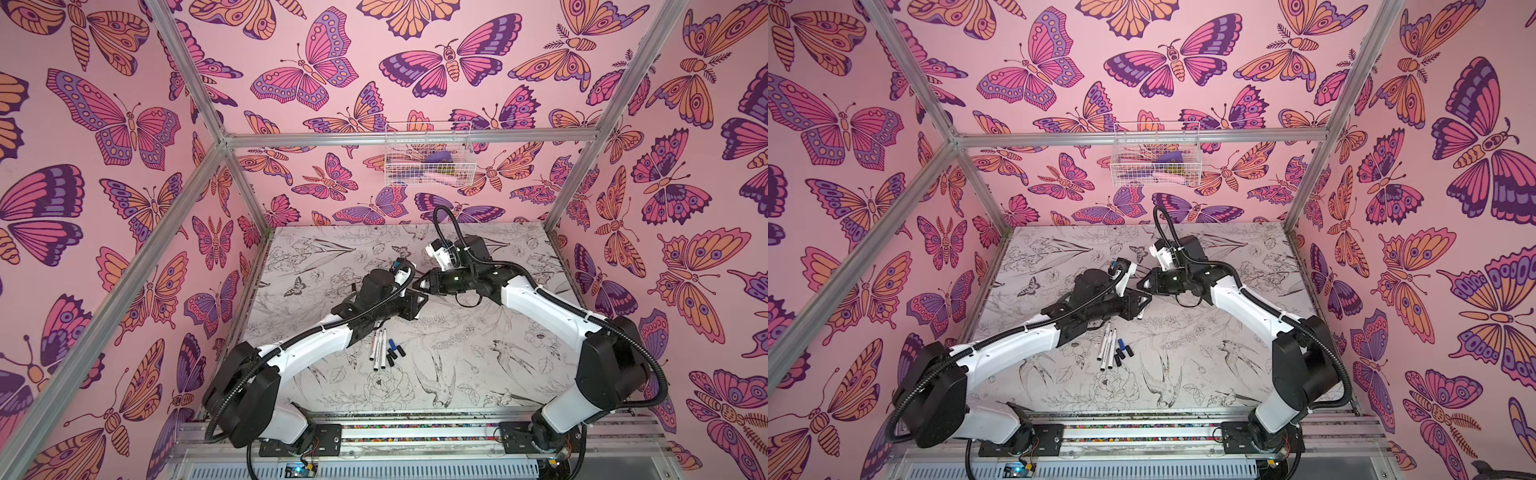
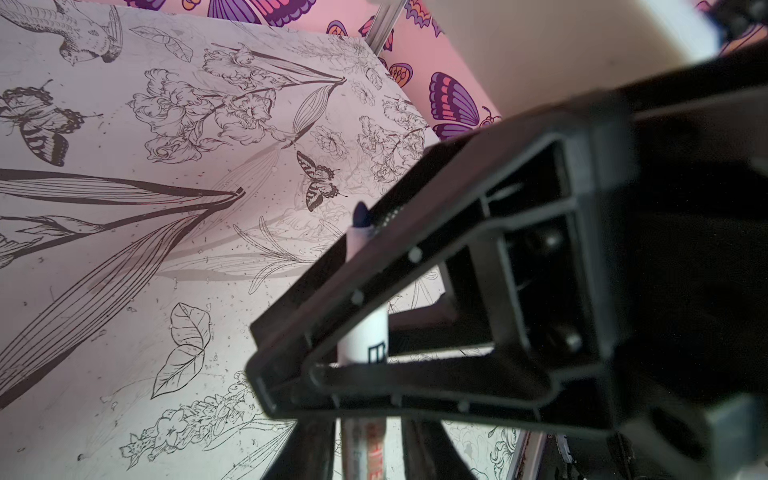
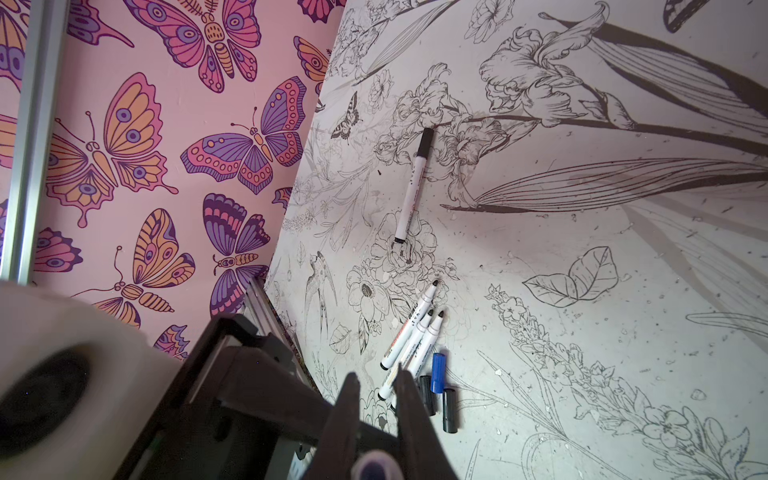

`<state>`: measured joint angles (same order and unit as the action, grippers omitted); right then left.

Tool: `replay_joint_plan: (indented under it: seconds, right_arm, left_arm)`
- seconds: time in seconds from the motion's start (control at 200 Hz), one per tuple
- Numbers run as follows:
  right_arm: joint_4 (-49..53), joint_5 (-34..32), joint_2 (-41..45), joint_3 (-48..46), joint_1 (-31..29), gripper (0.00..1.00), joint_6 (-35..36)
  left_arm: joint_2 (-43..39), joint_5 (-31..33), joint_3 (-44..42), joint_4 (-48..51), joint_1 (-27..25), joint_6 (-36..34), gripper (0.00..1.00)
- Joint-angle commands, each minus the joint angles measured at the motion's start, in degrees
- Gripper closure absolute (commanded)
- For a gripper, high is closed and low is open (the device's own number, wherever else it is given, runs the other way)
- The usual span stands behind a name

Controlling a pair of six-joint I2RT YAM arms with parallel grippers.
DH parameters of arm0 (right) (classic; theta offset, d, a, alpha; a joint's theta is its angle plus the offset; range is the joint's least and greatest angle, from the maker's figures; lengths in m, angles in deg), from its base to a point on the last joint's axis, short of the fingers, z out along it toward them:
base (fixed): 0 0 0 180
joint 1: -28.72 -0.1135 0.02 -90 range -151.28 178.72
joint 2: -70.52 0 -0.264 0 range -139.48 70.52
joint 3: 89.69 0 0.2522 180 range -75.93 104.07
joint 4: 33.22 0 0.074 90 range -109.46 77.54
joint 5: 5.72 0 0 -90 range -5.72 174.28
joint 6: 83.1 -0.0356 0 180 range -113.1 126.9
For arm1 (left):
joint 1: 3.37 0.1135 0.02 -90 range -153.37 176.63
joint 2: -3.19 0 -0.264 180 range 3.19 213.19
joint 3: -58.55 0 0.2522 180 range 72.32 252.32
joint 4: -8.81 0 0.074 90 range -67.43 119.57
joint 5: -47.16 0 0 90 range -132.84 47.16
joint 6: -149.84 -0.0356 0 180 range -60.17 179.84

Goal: Insert the pens into the pen caps
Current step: 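Hold the marker upright with the left gripper while the right gripper moves toward the caps, then lower the right gripper onto the blue cap and close on it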

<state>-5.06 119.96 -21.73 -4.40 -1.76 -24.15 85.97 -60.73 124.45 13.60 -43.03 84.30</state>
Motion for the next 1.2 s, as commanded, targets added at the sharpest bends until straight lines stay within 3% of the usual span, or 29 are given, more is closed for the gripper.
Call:
replay_joint_plan:
  seconds: [0.0, 0.17, 0.365, 0.411, 0.471, 0.511, 0.606, 0.706, 0.871, 1.016, 1.197]
  right_arm:
    - [0.3, 0.8, 1.7, 1.4, -0.3, 0.92, 1.0]
    - [0.5, 2.5, 1.6, 1.6, -0.3, 0.93, 1.1]
    - [0.8, 2.0, 1.7, 1.2, -0.2, 0.92, 1.5]
    - [0.9, 1.5, 1.7, 0.9, -0.2, 0.84, 1.9]
    - [1.0, 0.7, 3.8, -0.1, -0.4, 0.58, 3.0]
    - [1.1, -0.7, 4.6, -0.8, -0.8, 0.47, 4.4]
    - [2.3, -3.9, 6.3, -3.3, -2.9, 0.37, 9.0]
    - [5.4, -7.8, 5.9, -4.5, -6.2, 0.38, 14.4]
    - [13.2, -12.0, -2.2, -2.4, -13.3, 0.45, 22.3]
    - [17.9, -17.0, -10.8, 2.6, -19.0, 0.52, 26.2]
    - [19.9, -21.1, -18.8, 8.8, -20.3, 0.59, 25.5]
  left_arm:
    - [0.9, -1.4, 0.9, -1.0, 0.0, 0.1, 0.68]
    - [1.3, -2.0, 1.5, -1.0, 0.0, -0.1, 0.72]
    - [1.2, -1.4, 1.2, -1.0, 0.1, 0.1, 1.00]
    - [0.9, 1.4, 0.6, -1.0, 0.1, 1.2, 1.00]
    - [0.2, 7.7, -0.6, -0.2, 0.8, 3.9, 1.00]
    - [-0.7, 12.3, -1.8, 0.4, 1.7, 6.7, 1.00]
    - [-3.7, 24.0, -5.3, 5.0, 4.8, 16.2, 1.00]
    - [-7.9, 33.1, -8.1, 14.0, 8.7, 25.3, 1.00]
    - [-17.5, 40.8, -11.6, 18.4, 11.1, 25.7, 1.00]
    - [-22.7, 43.8, -13.6, 20.7, 12.0, 25.7, 1.00]
    - [-25.0, 43.9, -14.8, 22.2, 12.2, 25.5, 1.00]
